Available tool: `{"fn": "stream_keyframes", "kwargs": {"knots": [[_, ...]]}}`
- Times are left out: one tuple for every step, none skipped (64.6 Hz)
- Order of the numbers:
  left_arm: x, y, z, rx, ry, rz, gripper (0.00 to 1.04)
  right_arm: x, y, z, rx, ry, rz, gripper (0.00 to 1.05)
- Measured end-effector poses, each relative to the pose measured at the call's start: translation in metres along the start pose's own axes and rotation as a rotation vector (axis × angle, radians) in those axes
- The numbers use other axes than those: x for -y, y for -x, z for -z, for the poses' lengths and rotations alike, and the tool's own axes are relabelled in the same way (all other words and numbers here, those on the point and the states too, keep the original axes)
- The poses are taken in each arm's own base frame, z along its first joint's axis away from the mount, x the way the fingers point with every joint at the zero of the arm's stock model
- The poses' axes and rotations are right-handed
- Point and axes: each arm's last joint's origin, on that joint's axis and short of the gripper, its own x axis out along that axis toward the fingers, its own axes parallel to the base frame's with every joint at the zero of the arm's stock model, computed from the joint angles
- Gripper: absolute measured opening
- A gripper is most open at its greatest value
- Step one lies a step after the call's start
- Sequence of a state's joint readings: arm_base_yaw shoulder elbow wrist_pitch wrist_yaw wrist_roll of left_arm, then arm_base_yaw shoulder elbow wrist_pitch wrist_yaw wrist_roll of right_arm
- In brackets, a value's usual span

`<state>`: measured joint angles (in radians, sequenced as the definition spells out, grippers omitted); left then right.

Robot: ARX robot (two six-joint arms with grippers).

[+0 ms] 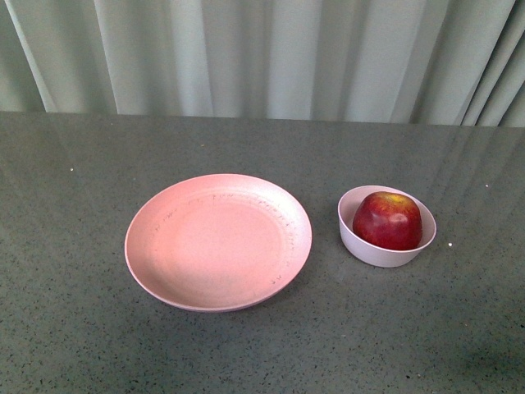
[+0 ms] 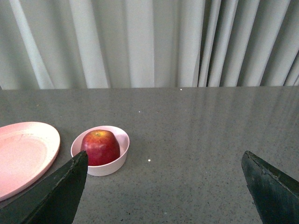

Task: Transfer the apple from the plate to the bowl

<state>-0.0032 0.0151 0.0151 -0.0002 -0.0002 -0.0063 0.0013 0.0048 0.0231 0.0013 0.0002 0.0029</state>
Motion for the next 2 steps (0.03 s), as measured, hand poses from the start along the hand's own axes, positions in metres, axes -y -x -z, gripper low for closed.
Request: {"fn": "stream_keyframes", "kwargs": {"knots": [[0.0,0.0,0.0,0.0,0.0,0.0,0.96,0.0,0.0,0.0,0.0,0.0,0.0,0.96],[0.0,0.0,0.0,0.0,0.0,0.0,0.96,0.0,0.0,0.0,0.0,0.0,0.0,0.96]]}}
